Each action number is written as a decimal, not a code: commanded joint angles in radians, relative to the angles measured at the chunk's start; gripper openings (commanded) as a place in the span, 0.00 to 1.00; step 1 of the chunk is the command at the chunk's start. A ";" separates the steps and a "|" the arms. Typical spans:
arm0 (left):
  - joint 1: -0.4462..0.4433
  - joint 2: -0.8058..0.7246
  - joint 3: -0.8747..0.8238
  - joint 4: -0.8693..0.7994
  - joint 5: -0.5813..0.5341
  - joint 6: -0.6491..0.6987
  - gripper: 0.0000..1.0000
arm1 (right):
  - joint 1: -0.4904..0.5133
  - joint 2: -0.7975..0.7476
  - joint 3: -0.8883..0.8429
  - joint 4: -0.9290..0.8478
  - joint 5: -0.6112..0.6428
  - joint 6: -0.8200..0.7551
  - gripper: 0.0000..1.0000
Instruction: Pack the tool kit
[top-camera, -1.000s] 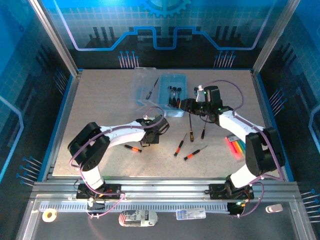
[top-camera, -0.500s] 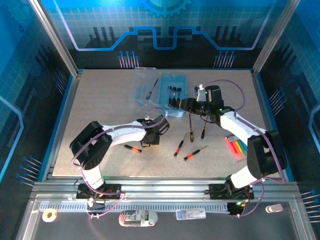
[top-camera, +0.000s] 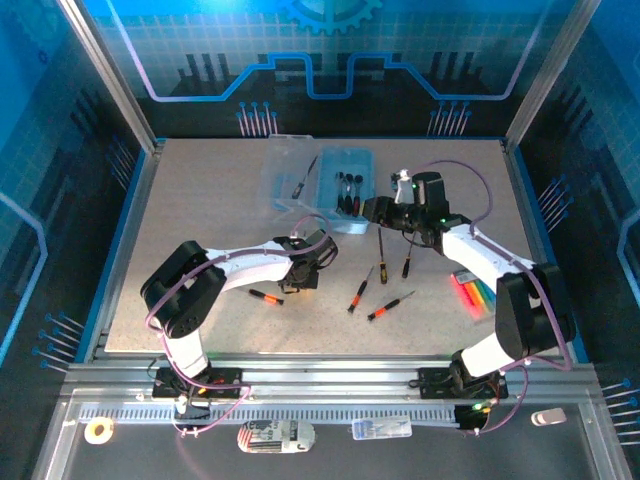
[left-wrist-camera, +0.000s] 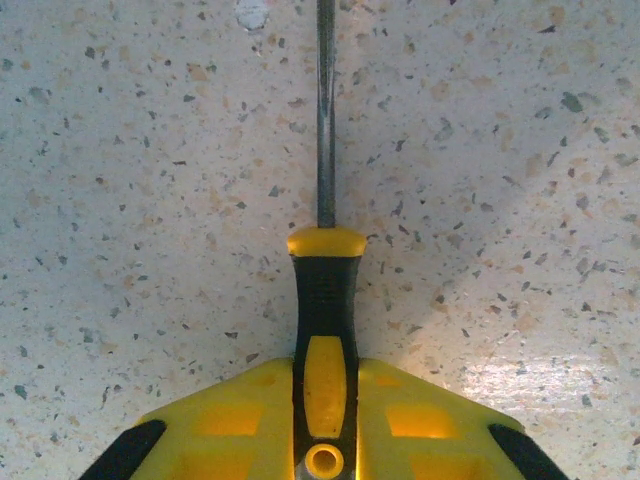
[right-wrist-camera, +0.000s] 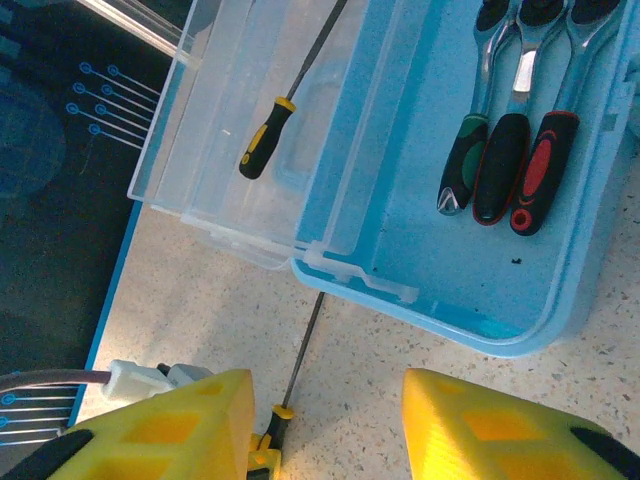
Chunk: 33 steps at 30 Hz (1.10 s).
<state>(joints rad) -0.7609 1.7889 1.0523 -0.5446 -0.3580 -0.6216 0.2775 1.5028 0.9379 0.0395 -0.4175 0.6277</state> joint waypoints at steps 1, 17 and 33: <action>0.007 0.006 0.002 -0.017 0.009 0.019 0.15 | -0.022 -0.032 -0.015 0.026 -0.035 0.009 0.44; 0.008 -0.173 -0.105 0.001 0.009 0.037 0.14 | -0.028 -0.039 -0.013 0.012 -0.021 0.004 0.45; 0.007 -0.353 -0.175 -0.038 -0.008 0.046 0.12 | -0.016 -0.029 0.010 0.005 -0.047 0.022 0.45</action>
<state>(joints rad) -0.7609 1.5059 0.9073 -0.5491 -0.3542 -0.5766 0.2668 1.4834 0.9272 0.0452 -0.4355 0.6388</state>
